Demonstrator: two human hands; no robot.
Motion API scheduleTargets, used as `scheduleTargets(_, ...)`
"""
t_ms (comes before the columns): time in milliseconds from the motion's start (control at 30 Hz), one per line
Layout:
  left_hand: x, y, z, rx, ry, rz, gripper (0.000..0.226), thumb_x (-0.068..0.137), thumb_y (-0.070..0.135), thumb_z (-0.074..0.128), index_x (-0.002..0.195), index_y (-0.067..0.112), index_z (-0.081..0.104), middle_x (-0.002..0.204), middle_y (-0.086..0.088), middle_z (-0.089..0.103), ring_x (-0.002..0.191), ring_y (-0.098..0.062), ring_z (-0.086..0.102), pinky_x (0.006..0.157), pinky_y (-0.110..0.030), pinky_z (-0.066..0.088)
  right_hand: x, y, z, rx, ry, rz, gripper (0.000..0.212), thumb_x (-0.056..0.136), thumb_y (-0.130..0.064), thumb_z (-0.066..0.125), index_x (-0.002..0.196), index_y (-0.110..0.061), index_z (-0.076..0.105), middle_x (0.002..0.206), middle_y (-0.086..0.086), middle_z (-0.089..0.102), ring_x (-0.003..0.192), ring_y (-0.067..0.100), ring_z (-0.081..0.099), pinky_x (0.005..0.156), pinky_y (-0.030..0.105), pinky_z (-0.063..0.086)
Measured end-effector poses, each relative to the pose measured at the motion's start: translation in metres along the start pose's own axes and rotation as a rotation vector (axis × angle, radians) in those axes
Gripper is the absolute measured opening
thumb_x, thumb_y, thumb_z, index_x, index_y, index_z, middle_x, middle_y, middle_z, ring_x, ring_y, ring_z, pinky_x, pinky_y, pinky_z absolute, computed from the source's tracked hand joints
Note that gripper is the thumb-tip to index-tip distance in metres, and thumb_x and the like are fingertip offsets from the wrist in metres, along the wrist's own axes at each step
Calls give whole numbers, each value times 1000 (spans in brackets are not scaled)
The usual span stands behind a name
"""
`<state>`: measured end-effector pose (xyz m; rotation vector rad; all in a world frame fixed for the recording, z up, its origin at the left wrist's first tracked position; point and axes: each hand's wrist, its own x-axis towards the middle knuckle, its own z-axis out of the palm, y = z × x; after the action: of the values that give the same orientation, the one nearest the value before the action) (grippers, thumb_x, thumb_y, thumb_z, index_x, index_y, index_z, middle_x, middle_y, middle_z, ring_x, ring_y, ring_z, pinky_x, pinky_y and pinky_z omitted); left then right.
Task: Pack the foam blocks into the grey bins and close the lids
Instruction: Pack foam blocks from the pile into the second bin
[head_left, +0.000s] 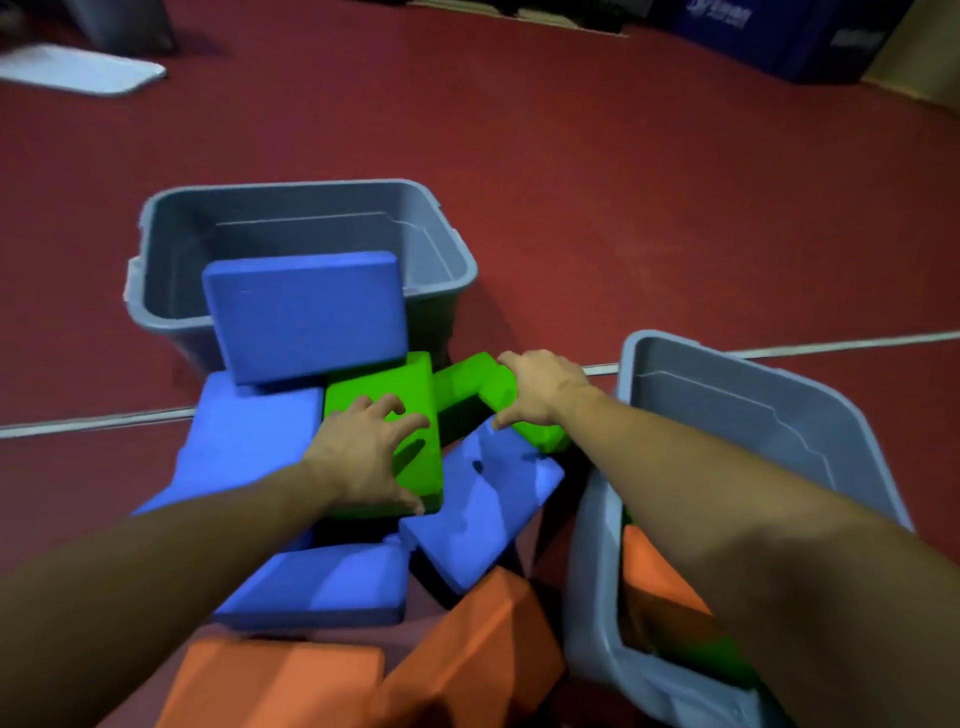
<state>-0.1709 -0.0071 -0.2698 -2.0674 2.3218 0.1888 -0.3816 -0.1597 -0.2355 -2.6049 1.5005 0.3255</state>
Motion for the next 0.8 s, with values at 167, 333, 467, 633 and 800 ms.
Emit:
scheduleTargets(167, -9, -13, 24, 105, -112, -14, 116, 45, 82, 71, 145, 44, 26, 147, -1, 31, 127, -30, 36, 95, -44, 44, 7, -1, 47, 13, -10, 161, 107, 57, -61, 83, 144, -27, 31, 133, 10, 50, 120, 38, 53, 91, 46, 48)
scheduleTargets(333, -6, -8, 36, 197, -84, -15, 118, 48, 76, 74, 147, 46, 17, 147, -4, 26, 126, -32, 32, 95, -47, 38, 2, 18, 76, 4, -57, 299, 120, 63, -51, 84, 153, -34, 6, 132, 11, 48, 118, 41, 49, 88, 46, 47)
scheduleTargets(467, -1, -5, 41, 234, -63, -35, 113, 56, 65, 77, 147, 46, 12, 145, -8, 24, 124, -35, 31, 93, -50, 39, 2, 25, 83, 18, 8, 287, 102, 76, -33, 78, 153, -30, 10, 126, 14, 52, 115, 39, 50, 86, 45, 48)
scheduleTargets(633, 6, -6, 42, 209, -13, -11, 102, 57, 73, 67, 144, 44, 23, 137, -7, 34, 119, -34, 38, 88, -46, 38, 1, 27, 78, 74, 113, 336, 96, 78, -48, 73, 151, -21, 18, 127, 14, 54, 115, 38, 48, 89, 44, 46)
scheduleTargets(800, 25, -34, 4, 12, 373, -73, 85, 61, 85, 52, 123, 27, 58, 111, -7, 59, 98, -34, 54, 75, -45, 47, -10, 22, 57, 120, 279, 397, 95, 76, -56, 69, 151, -20, 22, 131, 13, 54, 119, 38, 46, 88, 43, 45)
